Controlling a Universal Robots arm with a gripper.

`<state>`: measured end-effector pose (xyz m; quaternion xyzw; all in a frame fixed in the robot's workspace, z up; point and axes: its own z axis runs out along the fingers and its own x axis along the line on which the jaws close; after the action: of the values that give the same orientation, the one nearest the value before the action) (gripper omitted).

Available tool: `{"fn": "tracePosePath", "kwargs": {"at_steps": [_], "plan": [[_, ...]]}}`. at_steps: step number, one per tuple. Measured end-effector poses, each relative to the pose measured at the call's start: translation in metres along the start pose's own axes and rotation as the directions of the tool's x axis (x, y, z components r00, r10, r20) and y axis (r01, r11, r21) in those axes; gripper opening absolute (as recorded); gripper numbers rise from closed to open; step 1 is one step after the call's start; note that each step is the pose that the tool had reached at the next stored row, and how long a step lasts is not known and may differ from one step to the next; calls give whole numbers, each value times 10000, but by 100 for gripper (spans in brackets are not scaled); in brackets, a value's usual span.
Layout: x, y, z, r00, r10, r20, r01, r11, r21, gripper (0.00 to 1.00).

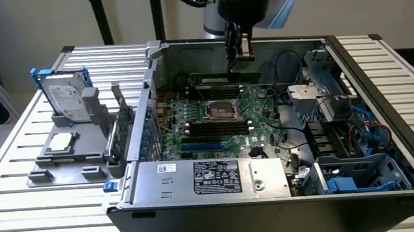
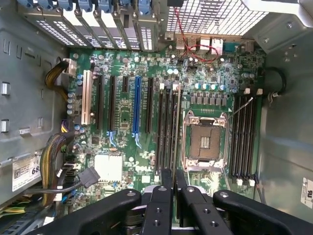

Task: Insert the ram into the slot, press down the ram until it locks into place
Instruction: 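Insert the ram into the slot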

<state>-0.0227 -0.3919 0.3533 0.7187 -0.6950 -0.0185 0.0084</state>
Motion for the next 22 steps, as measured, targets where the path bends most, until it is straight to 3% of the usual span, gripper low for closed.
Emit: {"fn": "tracePosePath", "kwargs": {"at_steps": [17,22], "plan": [[73,-4,308,9996,-289,-11,289,9996,-5,13],[99,36,401,9995,-309,-11,309,9995,-5,13]]}}
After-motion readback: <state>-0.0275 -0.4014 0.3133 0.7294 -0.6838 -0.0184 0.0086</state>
